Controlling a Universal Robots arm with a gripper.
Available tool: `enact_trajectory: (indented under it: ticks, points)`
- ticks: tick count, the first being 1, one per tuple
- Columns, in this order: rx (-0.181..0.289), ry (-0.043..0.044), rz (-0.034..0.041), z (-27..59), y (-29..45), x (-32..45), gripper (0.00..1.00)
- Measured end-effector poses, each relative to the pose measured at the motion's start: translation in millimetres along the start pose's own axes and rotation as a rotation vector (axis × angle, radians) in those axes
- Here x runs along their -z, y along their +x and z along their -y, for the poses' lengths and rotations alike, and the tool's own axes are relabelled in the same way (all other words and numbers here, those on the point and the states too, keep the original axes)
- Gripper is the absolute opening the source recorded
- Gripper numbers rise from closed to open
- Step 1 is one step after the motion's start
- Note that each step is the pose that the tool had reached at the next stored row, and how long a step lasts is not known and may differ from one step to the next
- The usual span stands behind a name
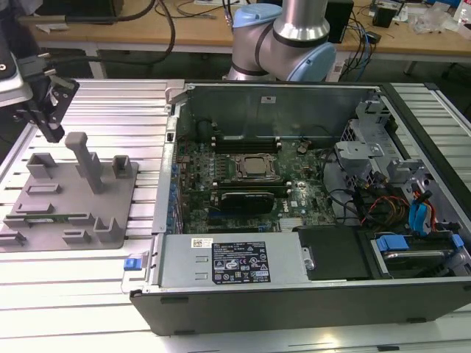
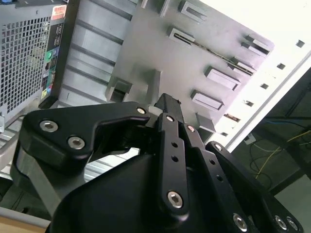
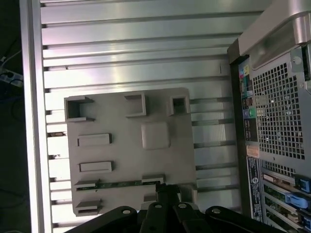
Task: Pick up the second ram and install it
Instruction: 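Reach for the second ram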
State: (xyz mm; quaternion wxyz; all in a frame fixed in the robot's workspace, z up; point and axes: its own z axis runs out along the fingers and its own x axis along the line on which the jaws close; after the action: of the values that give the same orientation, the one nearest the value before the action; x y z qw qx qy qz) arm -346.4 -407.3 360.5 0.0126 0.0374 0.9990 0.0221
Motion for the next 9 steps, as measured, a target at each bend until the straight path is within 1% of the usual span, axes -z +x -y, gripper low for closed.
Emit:
enact_trajectory:
  ticks: [5,9]
  points:
    - [0.000,0.0000,-0.0001,3.6,13.3,-10.4,0.08]
    - [0.000,0.0000,0.0000,6.2,19.3,-15.6,0.08]
